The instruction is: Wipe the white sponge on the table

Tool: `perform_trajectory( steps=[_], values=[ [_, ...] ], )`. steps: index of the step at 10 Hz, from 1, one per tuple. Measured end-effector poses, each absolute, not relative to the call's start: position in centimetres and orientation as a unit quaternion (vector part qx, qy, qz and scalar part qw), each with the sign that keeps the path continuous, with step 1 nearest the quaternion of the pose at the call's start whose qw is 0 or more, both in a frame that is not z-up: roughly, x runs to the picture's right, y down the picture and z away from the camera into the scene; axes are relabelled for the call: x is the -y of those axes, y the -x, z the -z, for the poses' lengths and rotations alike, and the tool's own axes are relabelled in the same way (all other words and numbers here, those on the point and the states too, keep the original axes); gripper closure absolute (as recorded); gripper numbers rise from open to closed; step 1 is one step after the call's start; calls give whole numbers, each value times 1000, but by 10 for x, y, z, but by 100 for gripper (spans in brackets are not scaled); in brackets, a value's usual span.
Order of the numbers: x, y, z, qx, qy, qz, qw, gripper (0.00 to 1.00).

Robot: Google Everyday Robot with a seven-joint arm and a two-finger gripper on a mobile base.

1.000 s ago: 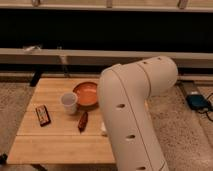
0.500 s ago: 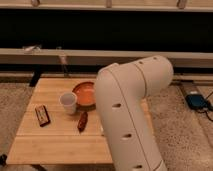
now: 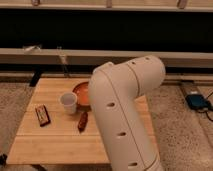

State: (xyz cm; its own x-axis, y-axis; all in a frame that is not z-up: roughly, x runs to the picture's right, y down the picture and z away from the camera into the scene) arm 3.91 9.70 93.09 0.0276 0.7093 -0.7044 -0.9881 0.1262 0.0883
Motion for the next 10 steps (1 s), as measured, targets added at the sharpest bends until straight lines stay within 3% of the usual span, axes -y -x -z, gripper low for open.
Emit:
perform_trajectory(
  steps=[10],
  values=[
    [-91, -14, -931, -300, 232, -603, 702, 100]
  ],
)
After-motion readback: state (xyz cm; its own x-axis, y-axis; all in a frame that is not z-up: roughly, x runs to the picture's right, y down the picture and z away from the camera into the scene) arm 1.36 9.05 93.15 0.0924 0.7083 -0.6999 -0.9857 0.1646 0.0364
